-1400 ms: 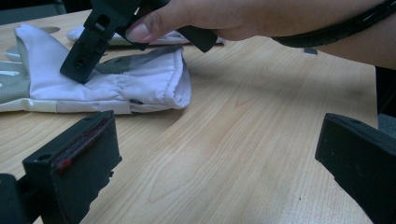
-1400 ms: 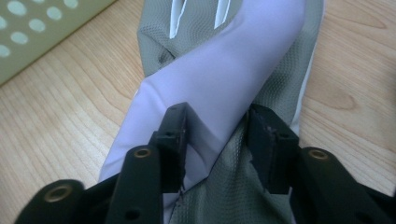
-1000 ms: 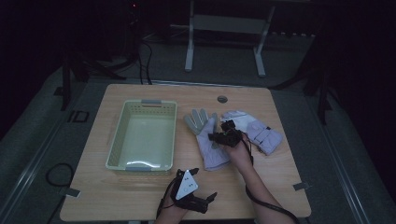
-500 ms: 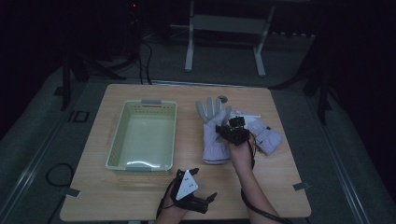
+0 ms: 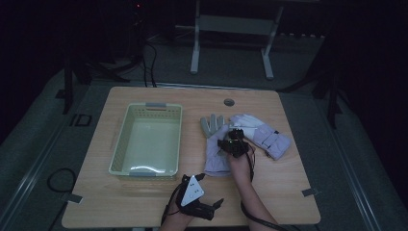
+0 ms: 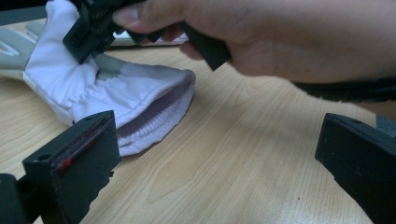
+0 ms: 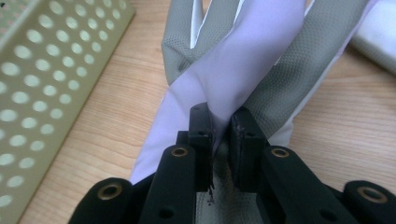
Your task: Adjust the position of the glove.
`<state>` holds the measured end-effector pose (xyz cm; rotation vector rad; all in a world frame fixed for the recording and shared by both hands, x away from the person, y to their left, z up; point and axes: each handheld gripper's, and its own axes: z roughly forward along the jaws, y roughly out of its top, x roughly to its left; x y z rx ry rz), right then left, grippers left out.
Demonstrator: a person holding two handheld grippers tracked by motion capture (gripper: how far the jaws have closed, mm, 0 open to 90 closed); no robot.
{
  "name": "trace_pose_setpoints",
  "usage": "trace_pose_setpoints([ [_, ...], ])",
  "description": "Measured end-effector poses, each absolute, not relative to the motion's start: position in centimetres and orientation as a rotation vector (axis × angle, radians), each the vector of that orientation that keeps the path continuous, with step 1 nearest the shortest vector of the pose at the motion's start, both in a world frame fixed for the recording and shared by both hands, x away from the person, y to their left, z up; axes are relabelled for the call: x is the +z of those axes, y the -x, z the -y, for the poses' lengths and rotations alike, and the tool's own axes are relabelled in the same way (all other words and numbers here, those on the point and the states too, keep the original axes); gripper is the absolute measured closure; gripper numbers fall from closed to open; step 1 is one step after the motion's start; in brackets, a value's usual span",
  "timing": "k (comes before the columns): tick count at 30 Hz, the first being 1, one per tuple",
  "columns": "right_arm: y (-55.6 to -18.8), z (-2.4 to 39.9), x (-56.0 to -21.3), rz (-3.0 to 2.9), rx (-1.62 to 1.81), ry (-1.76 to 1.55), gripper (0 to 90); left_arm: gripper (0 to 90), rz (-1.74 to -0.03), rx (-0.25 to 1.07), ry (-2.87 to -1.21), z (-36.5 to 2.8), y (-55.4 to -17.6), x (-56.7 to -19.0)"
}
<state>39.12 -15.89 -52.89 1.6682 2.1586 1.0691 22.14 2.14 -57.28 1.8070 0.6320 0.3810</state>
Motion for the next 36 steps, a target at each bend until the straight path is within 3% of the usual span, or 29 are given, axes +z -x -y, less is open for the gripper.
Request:
trace_pose_setpoints([
  [9,-39.6,15.4,-54.2,-2.129,1.055,-1.689,78.3,0.0,-0.626,0.379,-1.808,-2.1,-22.1,-57.3],
  [11,-39.6,15.5,-54.2,-2.113,1.073,-1.695,72.5,0.0,-0.625,0.380,-1.808,-2.1,-22.1,-57.3],
  [22,-39.6,17.6,-51.5,-2.183,1.106,-1.521,59.1,0.0,-0.629,0.378,-1.808,-2.1,-22.1,-57.3],
  [31,-39.4,19.8,-50.4,-2.252,1.103,-1.398,61.3,0.0,-0.636,0.378,-1.807,-2.1,-22.2,-57.3],
  [36,-39.4,21.5,-49.7,-2.271,1.083,-1.274,53.2,0.0,-0.638,0.377,-1.807,-2.1,-22.2,-57.3],
])
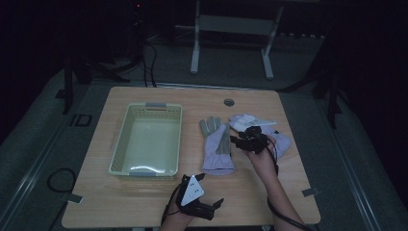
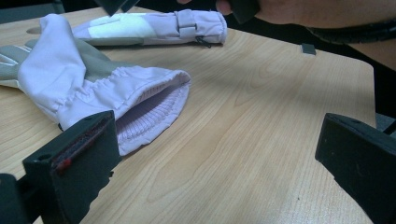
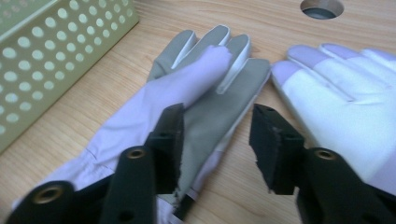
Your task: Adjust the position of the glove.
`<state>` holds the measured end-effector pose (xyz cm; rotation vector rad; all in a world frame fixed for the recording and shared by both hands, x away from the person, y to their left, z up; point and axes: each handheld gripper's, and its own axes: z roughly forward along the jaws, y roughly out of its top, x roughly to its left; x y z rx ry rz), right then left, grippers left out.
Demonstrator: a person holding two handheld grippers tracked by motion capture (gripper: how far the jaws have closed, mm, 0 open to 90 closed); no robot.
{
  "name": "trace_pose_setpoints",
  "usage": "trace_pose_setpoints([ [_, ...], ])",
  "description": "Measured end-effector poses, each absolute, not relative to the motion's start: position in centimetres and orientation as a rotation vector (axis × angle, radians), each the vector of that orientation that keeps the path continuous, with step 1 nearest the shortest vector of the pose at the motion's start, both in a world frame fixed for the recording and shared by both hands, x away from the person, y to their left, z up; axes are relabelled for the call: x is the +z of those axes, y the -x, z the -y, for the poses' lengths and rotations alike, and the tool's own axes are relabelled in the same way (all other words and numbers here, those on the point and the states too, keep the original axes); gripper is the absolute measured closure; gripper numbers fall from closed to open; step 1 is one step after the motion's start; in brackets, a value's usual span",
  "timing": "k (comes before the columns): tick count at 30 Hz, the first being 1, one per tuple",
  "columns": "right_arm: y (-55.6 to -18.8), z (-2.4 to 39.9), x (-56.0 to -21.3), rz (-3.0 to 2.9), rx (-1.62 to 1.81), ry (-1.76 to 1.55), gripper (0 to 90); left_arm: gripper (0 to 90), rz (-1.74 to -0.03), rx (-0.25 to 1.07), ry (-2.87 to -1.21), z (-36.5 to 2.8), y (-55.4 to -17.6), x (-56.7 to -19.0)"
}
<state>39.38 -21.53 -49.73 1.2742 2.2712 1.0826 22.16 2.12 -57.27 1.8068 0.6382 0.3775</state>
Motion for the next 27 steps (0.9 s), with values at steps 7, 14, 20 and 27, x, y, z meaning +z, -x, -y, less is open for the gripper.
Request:
trace_pose_setpoints([
  [7,-40.1,24.4,-49.3,-2.256,1.062,-1.198,47.6,0.0,-0.642,0.379,-1.805,-2.1,-22.2,-57.3],
  [14,-41.5,28.4,-48.5,-2.286,1.020,-1.088,47.9,0.0,-0.644,0.380,-1.805,-2.1,-22.2,-57.3],
  [20,-43.5,31.8,-48.2,-2.289,1.024,-1.121,44.9,0.0,-0.647,0.387,-1.804,-2.1,-22.2,-57.3],
  [27,-45.4,33.2,-49.5,-2.335,1.026,-1.142,45.2,0.0,-0.648,0.381,-1.801,-2.1,-22.3,-57.3],
])
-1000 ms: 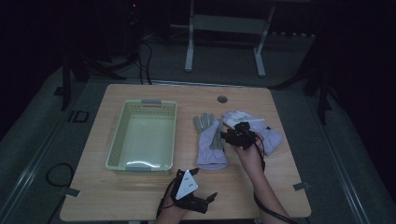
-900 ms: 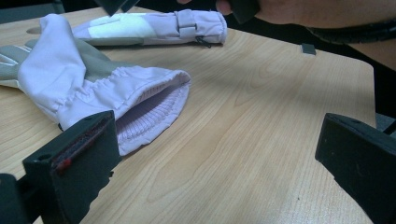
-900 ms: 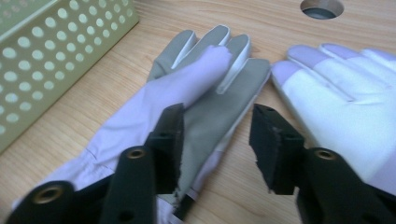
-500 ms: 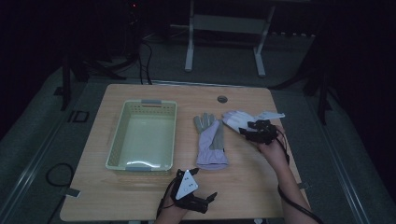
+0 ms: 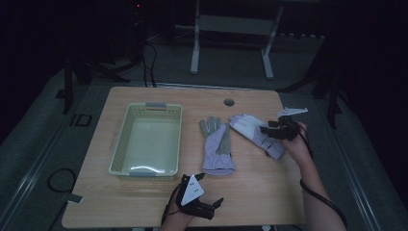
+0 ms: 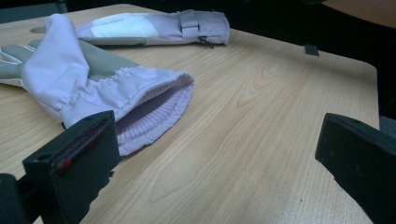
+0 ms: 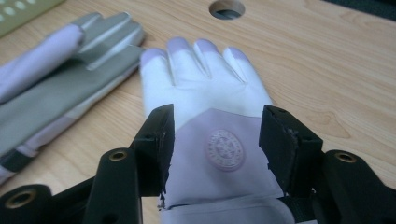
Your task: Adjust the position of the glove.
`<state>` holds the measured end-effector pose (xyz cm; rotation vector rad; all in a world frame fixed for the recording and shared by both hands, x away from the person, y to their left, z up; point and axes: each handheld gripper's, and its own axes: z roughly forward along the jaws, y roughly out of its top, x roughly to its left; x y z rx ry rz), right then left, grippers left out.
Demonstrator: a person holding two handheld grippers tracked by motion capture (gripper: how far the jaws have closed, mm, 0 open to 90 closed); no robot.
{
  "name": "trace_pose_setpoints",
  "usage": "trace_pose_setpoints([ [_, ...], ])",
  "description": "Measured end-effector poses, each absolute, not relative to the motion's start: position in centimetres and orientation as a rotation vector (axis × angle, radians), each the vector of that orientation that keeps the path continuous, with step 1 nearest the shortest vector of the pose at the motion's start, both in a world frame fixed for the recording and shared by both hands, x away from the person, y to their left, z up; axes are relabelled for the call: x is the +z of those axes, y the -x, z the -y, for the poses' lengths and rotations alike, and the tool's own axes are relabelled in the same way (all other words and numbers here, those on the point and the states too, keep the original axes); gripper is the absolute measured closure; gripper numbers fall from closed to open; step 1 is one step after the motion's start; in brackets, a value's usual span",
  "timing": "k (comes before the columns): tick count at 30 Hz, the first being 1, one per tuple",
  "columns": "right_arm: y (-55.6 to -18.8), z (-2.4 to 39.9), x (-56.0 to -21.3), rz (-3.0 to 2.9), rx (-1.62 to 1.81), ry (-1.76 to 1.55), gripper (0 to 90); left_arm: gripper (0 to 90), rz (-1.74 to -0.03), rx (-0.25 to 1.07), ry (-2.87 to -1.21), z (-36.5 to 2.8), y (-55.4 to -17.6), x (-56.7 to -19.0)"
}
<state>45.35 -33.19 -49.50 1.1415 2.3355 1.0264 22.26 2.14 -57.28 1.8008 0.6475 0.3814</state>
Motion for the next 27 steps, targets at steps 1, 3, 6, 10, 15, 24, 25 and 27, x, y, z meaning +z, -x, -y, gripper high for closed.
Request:
trace_pose_setpoints([
  [1,-45.6,33.3,-49.8,-2.350,1.034,-1.148,45.1,0.0,-0.648,0.380,-1.800,-2.2,-22.3,-57.3],
  [3,-46.2,33.5,-50.4,-2.368,1.051,-1.176,45.6,0.0,-0.649,0.379,-1.800,-2.2,-22.3,-57.3],
  [6,-46.9,33.5,-51.7,-2.416,1.013,-1.186,48.3,0.0,-0.651,0.379,-1.800,-2.2,-22.3,-57.3],
  [10,-47.5,33.5,-53.7,-2.484,0.957,-1.210,53.1,0.0,-0.650,0.378,-1.798,-2.2,-22.3,-57.3],
  [15,-47.6,34.0,-53.9,-2.466,1.024,-1.283,62.3,0.0,-0.650,0.378,-1.798,-2.2,-22.3,-57.3],
  [24,-45.9,33.9,-52.6,-2.314,1.079,-1.478,78.2,0.0,-0.653,0.378,-1.798,-2.2,-22.3,-57.3],
  [25,-45.5,33.8,-52.1,-2.287,1.067,-1.481,78.6,0.0,-0.652,0.379,-1.799,-2.2,-22.3,-57.3],
  [27,-44.7,33.8,-51.0,-2.230,1.064,-1.502,79.0,0.0,-0.652,0.379,-1.799,-2.2,-22.3,-57.3],
])
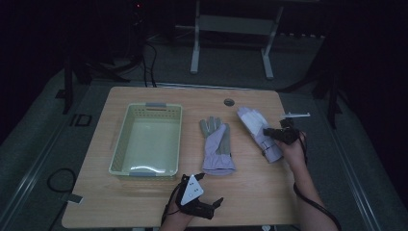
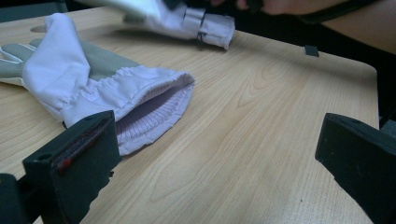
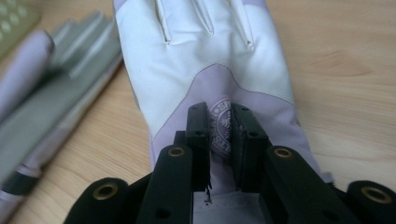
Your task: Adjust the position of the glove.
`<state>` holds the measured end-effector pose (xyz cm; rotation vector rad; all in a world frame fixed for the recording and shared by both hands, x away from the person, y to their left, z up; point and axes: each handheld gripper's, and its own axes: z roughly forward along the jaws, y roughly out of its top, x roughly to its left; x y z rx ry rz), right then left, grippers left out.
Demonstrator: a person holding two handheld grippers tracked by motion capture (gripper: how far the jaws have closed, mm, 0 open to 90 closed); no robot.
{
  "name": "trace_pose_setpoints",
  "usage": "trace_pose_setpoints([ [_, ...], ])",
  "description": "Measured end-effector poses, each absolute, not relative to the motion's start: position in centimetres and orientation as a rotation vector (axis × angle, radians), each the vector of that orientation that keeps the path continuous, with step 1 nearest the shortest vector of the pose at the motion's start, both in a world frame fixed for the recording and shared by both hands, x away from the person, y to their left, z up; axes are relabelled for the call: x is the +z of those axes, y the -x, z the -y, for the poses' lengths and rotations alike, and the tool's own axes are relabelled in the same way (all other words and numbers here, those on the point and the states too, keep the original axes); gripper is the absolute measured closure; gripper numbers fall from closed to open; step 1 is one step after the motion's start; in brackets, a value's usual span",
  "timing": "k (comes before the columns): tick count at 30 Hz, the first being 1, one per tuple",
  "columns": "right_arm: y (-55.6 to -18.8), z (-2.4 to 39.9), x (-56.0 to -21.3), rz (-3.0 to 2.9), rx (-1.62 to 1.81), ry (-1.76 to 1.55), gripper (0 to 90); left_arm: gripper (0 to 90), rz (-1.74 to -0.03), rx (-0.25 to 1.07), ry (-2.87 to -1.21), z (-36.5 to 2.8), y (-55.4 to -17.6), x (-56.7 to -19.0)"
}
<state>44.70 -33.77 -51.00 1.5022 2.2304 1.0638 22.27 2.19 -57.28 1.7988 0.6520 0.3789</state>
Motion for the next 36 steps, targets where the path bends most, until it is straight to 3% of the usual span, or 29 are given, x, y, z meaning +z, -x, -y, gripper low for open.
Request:
trace_pose_setpoints([
  [6,-41.9,33.6,-47.2,-2.006,1.042,-1.607,79.8,0.0,-0.653,0.382,-1.798,-2.2,-22.2,-57.3],
  [11,-39.8,33.1,-46.1,-1.879,0.954,-1.658,79.8,0.0,-0.650,0.383,-1.800,-2.2,-22.2,-57.3],
  [17,-38.5,32.5,-48.4,-1.810,0.895,-1.747,79.5,0.0,-0.643,0.386,-1.804,-2.1,-22.2,-57.3],
  [25,-39.4,31.2,-52.6,-1.821,0.836,-1.791,74.4,0.0,-0.639,0.380,-1.803,-2.2,-22.2,-57.3],
  [33,-39.5,31.7,-52.0,-1.849,0.862,-1.790,66.8,0.0,-0.641,0.378,-1.805,-2.2,-22.2,-57.3],
  [36,-39.5,32.3,-51.1,-1.868,0.900,-1.745,60.2,0.0,-0.642,0.377,-1.804,-2.2,-22.2,-57.3],
])
